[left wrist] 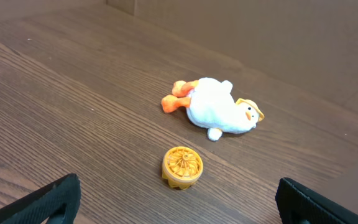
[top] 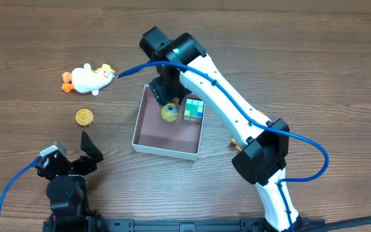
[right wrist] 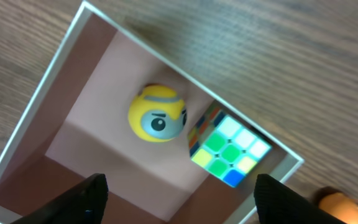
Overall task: Pack container
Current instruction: 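Raise the right gripper and move it over the orange dinosaur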
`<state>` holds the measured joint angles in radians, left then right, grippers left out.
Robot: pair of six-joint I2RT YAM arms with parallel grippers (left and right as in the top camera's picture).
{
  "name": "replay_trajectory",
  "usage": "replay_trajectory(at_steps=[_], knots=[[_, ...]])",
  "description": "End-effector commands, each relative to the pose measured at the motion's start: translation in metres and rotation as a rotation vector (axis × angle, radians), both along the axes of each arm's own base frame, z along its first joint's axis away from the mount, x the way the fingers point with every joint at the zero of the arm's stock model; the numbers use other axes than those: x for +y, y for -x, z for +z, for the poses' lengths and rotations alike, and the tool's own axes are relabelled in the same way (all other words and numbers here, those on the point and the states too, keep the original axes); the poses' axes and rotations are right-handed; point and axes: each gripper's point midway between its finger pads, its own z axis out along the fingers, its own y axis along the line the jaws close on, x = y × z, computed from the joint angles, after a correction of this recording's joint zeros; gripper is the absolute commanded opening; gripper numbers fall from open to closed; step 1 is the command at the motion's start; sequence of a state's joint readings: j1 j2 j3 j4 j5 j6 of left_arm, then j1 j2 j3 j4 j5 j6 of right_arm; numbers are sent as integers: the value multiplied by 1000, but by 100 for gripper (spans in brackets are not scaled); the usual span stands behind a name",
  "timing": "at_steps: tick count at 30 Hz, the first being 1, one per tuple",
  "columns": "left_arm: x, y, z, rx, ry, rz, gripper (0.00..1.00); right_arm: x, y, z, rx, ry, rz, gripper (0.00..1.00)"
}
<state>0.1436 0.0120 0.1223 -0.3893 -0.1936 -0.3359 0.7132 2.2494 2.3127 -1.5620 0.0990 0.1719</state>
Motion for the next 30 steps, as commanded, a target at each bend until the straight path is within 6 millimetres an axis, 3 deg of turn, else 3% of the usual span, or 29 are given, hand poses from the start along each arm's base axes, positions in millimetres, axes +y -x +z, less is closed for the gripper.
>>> replay_trajectory(at_steps=[1,6,12,16,21,26,30], knots=[[-2,-1,-2,7,-17,-20,100,-23,-8,16,-28,22,-135,81],[-2,-1,-2,7,-17,-20,100,-77,-22,14,35,39,-405,82],[-2,-1,-2,7,-17,-20,100,-134,-48,15,63,-2,-569,83],[-2,-1,-2,7,-17,-20,100,-185,-66,16,33,24,-703,83],[-2,-1,-2,7,-17,-20,100,-231,-77,16,28,18,-811,84],[-2,-1,-2,7,-17,-20,100,-243,-73,25,29,5,-813,87],[-2,-1,-2,7,-17,-20,100,-237,-64,64,-34,-78,-765,89]])
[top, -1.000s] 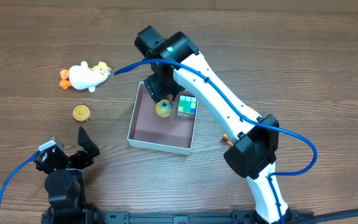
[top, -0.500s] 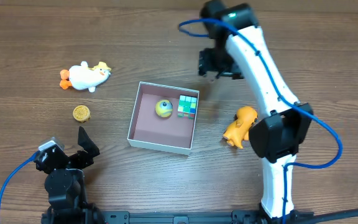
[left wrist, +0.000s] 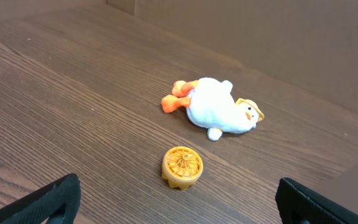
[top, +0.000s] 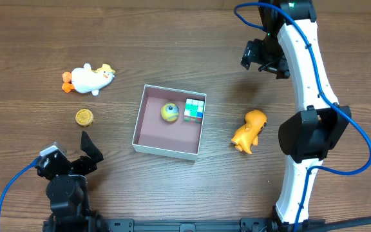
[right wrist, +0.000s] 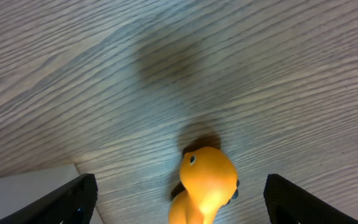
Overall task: Pack container
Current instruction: 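Raise the right gripper and move it over the orange dinosaur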
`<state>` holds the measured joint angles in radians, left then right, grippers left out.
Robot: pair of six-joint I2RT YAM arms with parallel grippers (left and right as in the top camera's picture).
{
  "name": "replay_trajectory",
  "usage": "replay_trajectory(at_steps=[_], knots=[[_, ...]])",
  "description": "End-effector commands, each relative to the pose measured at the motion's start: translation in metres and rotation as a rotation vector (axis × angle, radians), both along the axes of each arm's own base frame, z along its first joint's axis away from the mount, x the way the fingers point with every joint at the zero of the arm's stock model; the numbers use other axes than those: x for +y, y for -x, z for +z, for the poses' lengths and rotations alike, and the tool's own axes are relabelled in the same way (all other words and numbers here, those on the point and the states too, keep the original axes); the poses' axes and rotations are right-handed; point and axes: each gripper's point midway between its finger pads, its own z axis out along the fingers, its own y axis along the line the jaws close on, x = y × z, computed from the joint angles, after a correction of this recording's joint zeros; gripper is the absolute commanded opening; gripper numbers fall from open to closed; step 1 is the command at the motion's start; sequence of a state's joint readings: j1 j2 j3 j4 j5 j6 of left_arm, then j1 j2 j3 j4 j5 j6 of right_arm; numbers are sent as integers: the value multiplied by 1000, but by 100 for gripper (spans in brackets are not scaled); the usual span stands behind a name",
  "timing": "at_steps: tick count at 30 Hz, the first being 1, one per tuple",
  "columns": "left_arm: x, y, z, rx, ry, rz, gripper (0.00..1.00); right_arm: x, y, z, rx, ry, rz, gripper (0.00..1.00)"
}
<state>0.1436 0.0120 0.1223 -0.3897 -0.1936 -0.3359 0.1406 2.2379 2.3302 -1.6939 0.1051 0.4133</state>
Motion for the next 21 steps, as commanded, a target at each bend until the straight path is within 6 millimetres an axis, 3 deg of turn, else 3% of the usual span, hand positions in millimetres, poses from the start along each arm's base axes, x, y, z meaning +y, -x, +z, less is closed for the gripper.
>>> replay_trajectory(at_steps=[1,4,6,9,13,21], knots=[[-2,-1,-2,6,-17,-20,100,10,10,69,-170,-69,66,89],[-2,-1,-2,6,-17,-20,100,11,19,94,-231,-89,77,92],[-2,-1,-2,6,-17,-20,100,0,31,111,-267,-48,67,92],[-2,-1,-2,6,-17,-20,100,-17,52,111,-247,15,53,95],[-2,-1,-2,6,-17,-20,100,-22,80,89,-149,35,56,97],[-2,-1,-2,6,-17,-20,100,-16,117,-13,71,-5,55,97]])
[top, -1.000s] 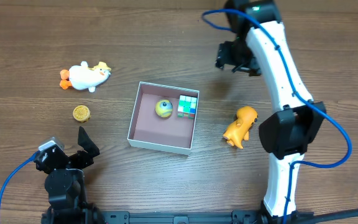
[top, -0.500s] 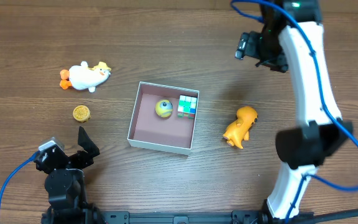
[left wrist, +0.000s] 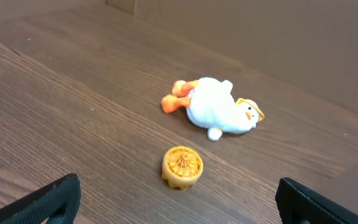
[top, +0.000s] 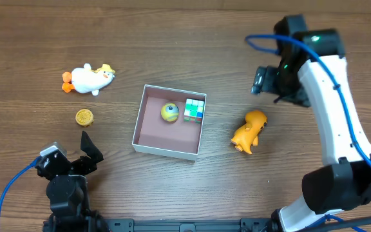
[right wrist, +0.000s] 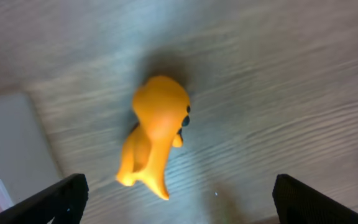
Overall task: Pack container
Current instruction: 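Raise the right gripper and move it over the orange dinosaur, then grasp the orange dinosaur toy with the right gripper and lift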
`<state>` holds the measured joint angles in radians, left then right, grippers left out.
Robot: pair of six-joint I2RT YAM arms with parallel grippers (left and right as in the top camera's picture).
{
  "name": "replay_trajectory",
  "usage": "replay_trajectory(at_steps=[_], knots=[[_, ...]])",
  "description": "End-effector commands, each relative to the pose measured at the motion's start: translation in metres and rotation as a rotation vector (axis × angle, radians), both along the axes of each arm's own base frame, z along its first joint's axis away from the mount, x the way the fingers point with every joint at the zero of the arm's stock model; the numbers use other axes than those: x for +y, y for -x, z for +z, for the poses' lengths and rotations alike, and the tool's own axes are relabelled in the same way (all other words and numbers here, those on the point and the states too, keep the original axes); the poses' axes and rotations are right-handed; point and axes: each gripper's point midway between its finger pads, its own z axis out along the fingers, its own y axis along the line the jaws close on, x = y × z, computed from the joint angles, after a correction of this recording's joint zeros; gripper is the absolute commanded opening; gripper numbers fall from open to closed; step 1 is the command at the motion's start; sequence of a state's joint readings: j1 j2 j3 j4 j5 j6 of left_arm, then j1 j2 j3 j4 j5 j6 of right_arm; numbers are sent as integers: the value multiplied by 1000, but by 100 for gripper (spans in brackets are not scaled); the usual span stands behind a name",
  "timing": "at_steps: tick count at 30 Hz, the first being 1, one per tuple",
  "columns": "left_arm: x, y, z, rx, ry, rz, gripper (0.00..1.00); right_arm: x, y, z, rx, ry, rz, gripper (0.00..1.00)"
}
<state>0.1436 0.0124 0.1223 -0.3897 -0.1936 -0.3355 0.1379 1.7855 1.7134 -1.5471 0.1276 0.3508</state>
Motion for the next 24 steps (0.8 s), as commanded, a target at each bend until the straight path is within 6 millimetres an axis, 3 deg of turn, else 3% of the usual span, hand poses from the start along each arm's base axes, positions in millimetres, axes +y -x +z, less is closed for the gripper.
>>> replay_trajectory(at_steps=[1,3,7,12,18,24], knots=[[-2,-1,-2,6,-16,-19,100,5,22,-35,66,-41,-5,97],[-2,-1,-2,6,-16,-19,100,6,28,-52,88,-48,-6,97],[-2,-1,-2,6,-16,-19,100,6,32,-66,101,-51,-6,97],[-2,-1,-2,6,-16,-19,100,18,45,-95,136,-110,0,95],[-2,-1,-2,6,-16,-19,100,37,46,-95,132,-134,57,90],[-2,-1,-2,6,-16,-19,100,69,45,-95,99,-135,167,75]])
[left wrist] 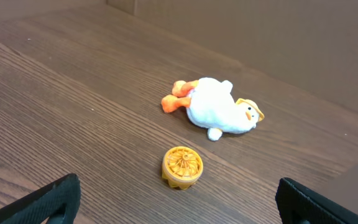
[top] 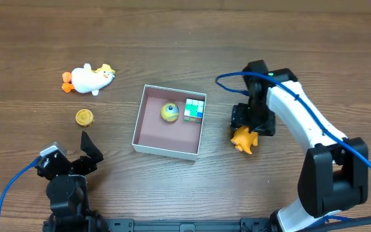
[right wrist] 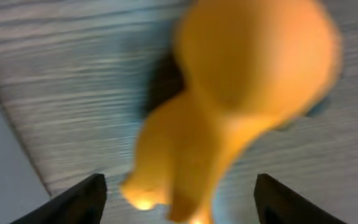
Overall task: Pack container
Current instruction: 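Grasp the orange dinosaur toy with the right gripper and lift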
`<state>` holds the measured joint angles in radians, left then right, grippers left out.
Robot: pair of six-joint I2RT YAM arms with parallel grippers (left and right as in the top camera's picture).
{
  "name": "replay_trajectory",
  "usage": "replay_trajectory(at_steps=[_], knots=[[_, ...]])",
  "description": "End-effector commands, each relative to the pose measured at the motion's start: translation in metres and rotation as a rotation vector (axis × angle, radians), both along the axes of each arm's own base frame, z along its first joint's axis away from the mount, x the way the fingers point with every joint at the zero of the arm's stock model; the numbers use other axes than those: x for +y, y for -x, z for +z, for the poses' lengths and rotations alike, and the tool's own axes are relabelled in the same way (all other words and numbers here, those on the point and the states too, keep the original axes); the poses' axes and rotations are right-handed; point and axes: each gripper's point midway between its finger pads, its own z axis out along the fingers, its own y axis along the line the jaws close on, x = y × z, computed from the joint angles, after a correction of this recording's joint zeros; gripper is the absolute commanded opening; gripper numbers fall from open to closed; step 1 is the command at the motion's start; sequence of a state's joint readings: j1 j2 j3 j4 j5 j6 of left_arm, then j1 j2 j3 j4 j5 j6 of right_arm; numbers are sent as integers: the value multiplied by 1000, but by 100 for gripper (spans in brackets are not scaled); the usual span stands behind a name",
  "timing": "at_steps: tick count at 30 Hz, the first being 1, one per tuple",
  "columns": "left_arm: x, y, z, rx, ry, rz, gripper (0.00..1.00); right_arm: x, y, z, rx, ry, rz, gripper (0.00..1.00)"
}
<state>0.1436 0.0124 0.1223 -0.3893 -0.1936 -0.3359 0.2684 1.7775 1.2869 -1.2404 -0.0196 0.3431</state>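
Note:
The white box [top: 147, 145] holds a yellow ball [top: 169, 113] and a colour cube [top: 194, 109]. Just right of it lies an orange toy animal [top: 243, 138], with my right gripper [top: 252, 122] right above it. In the right wrist view the orange toy animal [right wrist: 229, 106] fills the frame, blurred, and the right gripper [right wrist: 178, 199] stands open with both fingers wide of the toy. My left gripper [left wrist: 179, 202] is open near the front left, facing an orange disc [left wrist: 182, 166] and a white plush duck [left wrist: 219, 112].
The plush duck [top: 89, 78] and the orange disc [top: 84, 116] lie on the wooden table left of the box. The right arm's blue cable loops above the orange toy. A brown wall rises at the back in the left wrist view.
My right gripper has come from up right of the orange toy to close over it, open. The toy, the box and the left arm have not moved.
My right gripper was open over the box, with the ball and cube inside. Then it was at the table's far right. Then it was nearer the orange toy. Now it sits low over that toy.

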Motion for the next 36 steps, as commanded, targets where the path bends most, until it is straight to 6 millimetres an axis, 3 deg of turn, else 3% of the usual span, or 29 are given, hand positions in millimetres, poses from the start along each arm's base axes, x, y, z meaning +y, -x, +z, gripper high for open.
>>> replay_trajectory(at_steps=[1,11,21,26,31,34,36], knots=[[-2,-1,-2,6,-17,-20,100,14,-1,8,-45,-19,40,72],[-2,-1,-2,6,-17,-20,100,15,-10,8,-83,-21,38,68],[-2,-1,-2,6,-17,-20,100,2,-17,8,-117,56,38,66],[-2,-1,-2,6,-17,-20,100,1,-17,8,-119,63,39,44],[-2,-1,-2,6,-17,-20,100,0,-18,8,-120,66,39,33],[-2,-1,-2,6,-17,-20,100,0,-18,8,-120,66,39,19],[-2,-1,-2,6,-17,-20,100,0,-18,8,-123,65,39,4]])
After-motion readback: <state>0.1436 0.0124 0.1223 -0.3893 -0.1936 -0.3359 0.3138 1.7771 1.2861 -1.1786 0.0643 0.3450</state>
